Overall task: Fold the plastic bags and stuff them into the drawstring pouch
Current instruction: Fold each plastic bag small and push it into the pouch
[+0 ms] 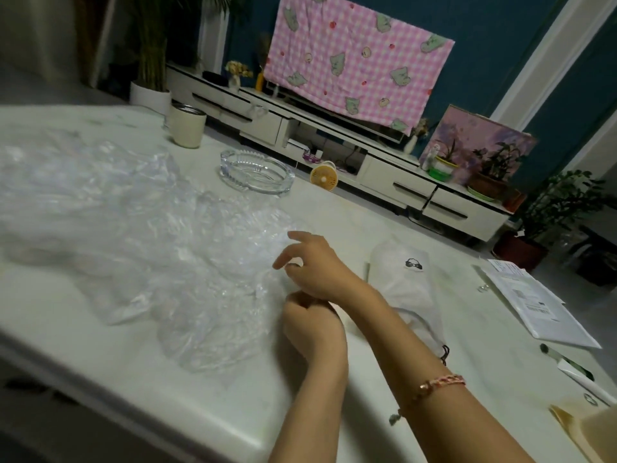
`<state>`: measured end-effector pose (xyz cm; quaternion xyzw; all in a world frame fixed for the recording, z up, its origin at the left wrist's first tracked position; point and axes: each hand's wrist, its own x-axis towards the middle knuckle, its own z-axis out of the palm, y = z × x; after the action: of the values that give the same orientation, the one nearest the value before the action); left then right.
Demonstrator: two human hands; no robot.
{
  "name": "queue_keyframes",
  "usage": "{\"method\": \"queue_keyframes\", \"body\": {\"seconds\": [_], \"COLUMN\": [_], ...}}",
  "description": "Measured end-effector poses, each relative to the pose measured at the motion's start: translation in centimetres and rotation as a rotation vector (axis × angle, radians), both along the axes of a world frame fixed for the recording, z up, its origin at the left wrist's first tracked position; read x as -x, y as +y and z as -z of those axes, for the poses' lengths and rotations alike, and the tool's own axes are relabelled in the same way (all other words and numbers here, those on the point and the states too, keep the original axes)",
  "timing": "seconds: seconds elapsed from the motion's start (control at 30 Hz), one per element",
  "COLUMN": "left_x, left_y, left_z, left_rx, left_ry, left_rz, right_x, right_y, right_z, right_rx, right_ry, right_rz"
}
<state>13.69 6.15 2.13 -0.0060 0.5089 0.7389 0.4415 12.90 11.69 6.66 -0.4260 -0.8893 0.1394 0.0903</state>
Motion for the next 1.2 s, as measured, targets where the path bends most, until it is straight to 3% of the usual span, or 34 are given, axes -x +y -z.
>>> {"method": "queue_keyframes", "body": {"seconds": [0.1,0.17,0.3,0.4,0.53,0.67,0.73,0.83,0.9,0.97,1.03,1.1,1.2], "left_x": [1.3,1.8,2.8,3.0,2.7,3.8,4.9,5.2,4.2,2.1,-0.4,-1.9,-3.7], "left_y": [-0.7,-0.7,-1.0,-0.9,-2.0,-2.9,-3.3,-5.0,-6.7,-7.9,-8.4,-8.1,-7.6], "left_z": [-0.6,-0.3,-0.9,-1.0,-2.4,-2.5,-2.2,-2.9,-3.9,-4.3,-3.7,-1.8,0.7], "left_rx": [0.041,0.050,0.093,0.064,-0.040,-0.118,-0.068,0.103,0.034,-0.138,-0.208,-0.171,0.029], "left_ry": [0.095,0.103,0.153,0.147,-0.027,-0.262,-0.244,0.200,0.551,0.835,1.101,1.336,1.653], "left_rz": [-0.043,-0.046,-0.030,-0.037,-0.045,0.044,0.032,-0.049,-0.046,0.114,0.431,0.733,1.040], "right_x": [2.8,3.2,1.9,0.5,-2.0,-6.6,-9.4,-13.8,-15.9,-17.2,-18.0,-18.0,-17.7], "right_y": [1.7,2.1,2.0,1.4,-1.6,-6.4,-8.5,-10.7,-12.2,-13.8,-15.5,-16.1,-15.8], "right_z": [1.0,1.6,1.5,1.0,-0.2,-0.1,0.6,2.3,3.6,4.8,4.7,4.1,3.7], "right_rx": [0.007,-0.018,0.001,-0.155,-0.210,-0.290,-0.272,-0.328,-0.398,-0.403,-0.260,-0.177,-0.259], "right_ry": [-0.348,-0.418,-0.051,0.191,0.561,0.544,0.528,0.441,0.264,0.058,0.014,0.219,0.552], "right_rz": [-0.020,-0.021,0.064,0.097,0.078,-0.035,-0.004,0.081,0.113,0.131,0.220,0.334,0.484]}}
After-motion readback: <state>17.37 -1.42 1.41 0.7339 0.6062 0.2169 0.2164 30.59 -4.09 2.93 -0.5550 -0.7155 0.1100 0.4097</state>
